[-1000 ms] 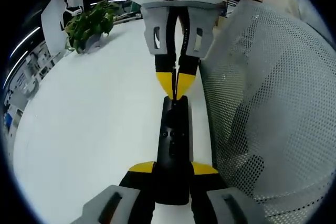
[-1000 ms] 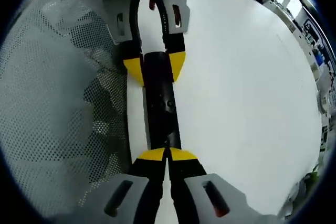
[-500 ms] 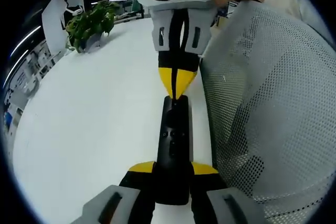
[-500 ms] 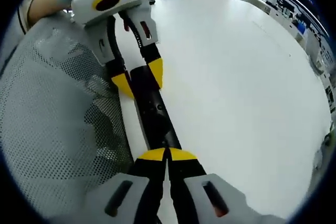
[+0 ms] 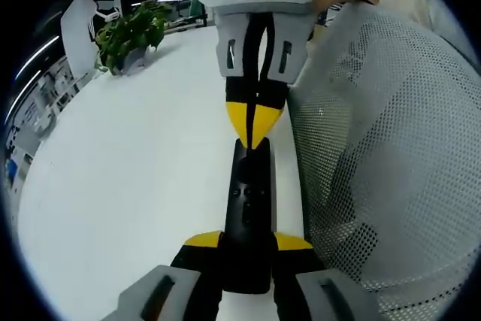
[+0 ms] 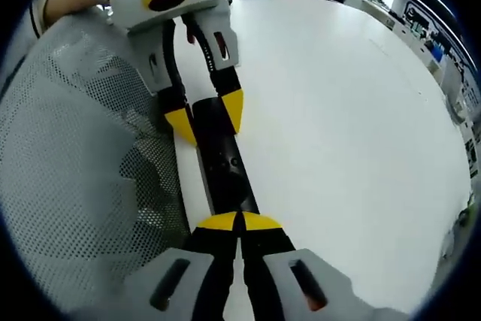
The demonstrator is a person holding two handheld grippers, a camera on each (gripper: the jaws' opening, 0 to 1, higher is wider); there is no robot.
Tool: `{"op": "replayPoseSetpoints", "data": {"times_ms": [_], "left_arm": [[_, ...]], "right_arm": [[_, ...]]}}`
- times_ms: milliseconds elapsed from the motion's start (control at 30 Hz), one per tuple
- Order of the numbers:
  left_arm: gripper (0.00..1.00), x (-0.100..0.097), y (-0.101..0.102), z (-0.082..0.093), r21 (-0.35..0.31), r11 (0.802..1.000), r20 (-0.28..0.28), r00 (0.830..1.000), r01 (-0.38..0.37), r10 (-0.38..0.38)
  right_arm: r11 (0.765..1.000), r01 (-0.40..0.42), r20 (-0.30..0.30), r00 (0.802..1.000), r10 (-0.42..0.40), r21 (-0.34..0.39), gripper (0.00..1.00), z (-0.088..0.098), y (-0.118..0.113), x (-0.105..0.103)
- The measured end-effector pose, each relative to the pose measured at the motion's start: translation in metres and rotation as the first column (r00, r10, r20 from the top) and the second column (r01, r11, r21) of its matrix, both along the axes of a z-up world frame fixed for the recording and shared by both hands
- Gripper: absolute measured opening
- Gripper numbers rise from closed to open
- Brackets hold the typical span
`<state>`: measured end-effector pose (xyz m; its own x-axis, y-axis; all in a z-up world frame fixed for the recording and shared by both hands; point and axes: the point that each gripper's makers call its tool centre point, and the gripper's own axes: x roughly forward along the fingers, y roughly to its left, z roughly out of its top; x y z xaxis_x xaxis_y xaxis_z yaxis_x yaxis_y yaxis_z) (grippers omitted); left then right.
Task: Press the specified remote control buttons in sequence, fully releasing each button before pressing the next.
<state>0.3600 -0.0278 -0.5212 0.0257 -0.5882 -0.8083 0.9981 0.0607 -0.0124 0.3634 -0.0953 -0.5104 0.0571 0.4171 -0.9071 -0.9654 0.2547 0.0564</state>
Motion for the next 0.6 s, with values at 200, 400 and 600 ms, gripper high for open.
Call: {"op": "replayPoseSetpoints", "data": {"times_ms": [200, 400, 600], "left_arm": [[0.24, -0.0001, 0.0000, 0.0001, -0.001, 1.000, 0.000, 1.000, 0.000, 0.000], [0.24, -0.0002, 0.0001, 0.0005, -0.001, 1.000, 0.000, 1.000, 0.001, -0.001], [0.24, -0.0002, 0.0001, 0.0007, -0.001, 1.000, 0.000, 1.000, 0.001, -0.001]], "right_arm": [[0.998, -0.053, 0.031, 0.998, 0.055, -0.044, 0.00, -0.0005, 0.0012, -0.0009], [0.996, -0.063, 0.034, 0.997, 0.065, -0.058, 0.00, -0.0008, 0.0002, -0.0002], [0.998, -0.048, 0.037, 0.998, 0.050, -0.045, 0.00, -0.0008, -0.0002, -0.0001]]}}
